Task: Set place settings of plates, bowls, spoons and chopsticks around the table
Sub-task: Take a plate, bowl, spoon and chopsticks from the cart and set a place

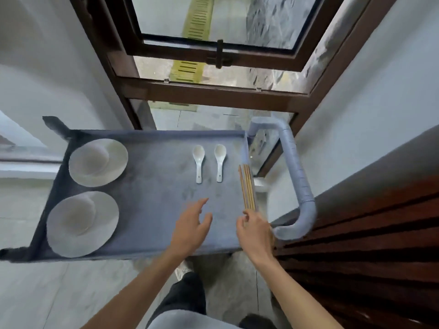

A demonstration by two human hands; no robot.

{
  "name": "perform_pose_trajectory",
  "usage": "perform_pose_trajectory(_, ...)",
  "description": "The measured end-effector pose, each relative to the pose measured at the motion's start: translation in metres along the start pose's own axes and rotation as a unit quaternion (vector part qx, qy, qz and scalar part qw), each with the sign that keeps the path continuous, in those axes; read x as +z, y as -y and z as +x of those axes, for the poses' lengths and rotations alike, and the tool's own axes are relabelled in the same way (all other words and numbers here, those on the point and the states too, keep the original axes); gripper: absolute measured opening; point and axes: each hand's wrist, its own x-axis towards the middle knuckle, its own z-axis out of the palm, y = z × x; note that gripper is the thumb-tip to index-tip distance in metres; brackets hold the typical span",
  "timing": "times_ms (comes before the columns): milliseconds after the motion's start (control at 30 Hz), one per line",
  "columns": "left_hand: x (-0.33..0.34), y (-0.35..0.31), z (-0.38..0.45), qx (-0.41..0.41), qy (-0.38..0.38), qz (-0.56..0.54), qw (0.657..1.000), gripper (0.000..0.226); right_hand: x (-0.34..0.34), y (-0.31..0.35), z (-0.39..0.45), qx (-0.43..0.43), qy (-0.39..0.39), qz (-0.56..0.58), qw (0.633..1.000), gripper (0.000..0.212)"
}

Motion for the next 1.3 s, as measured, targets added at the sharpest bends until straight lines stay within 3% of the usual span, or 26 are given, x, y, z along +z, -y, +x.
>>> perform_pose_trajectory(167, -0.006, -0.008, 0.082, -0.025, 0.04, -0.014, 0.999, 0.041, 0.024, 0.019, 0.032, 0.077, -0.003, -0.04, 0.996, 0.037)
perform_pose_trajectory(433, 0.018, -0.016, 0.141, -0.046, 0.019, -0.044, 0.998, 0.039, 0.025, 0.02, 0.067, 0.129, -0.02, -0.118, 0.985, 0.026)
perform_pose_trajectory(667, 0.031, -0.03, 0.164, -0.078, -0.026, -0.063, 0.995, 0.013, 0.026, 0.029, 0.088, 0.144, 0.018, -0.155, 0.977, 0.027)
perform_pose_trajectory(1000, 0.031, -0.02, 0.163, -0.148, 0.039, -0.251, 0.956, 0.018, 0.033, 0.043, 0.118, 0.076, 0.071, -0.224, 0.969, 0.025)
perform_pose_trajectory(1167, 0.017, -0.015, 0.148, -0.177, 0.057, -0.338, 0.923, 0.013, 0.024, 0.042, 0.119, 0.062, 0.078, -0.11, 0.989, 0.018)
perform_pose_trajectory(1233, 0.01, -0.015, 0.141, -0.187, 0.076, -0.371, 0.906, 0.01, 0.018, 0.037, 0.116, 0.064, 0.104, 0.024, 0.992, 0.02)
perform_pose_trajectory(1300, 0.002, -0.016, 0.133, -0.196, 0.108, -0.405, 0.886, 0.007, 0.011, 0.034, 0.113, 0.079, 0.13, 0.181, 0.972, 0.03)
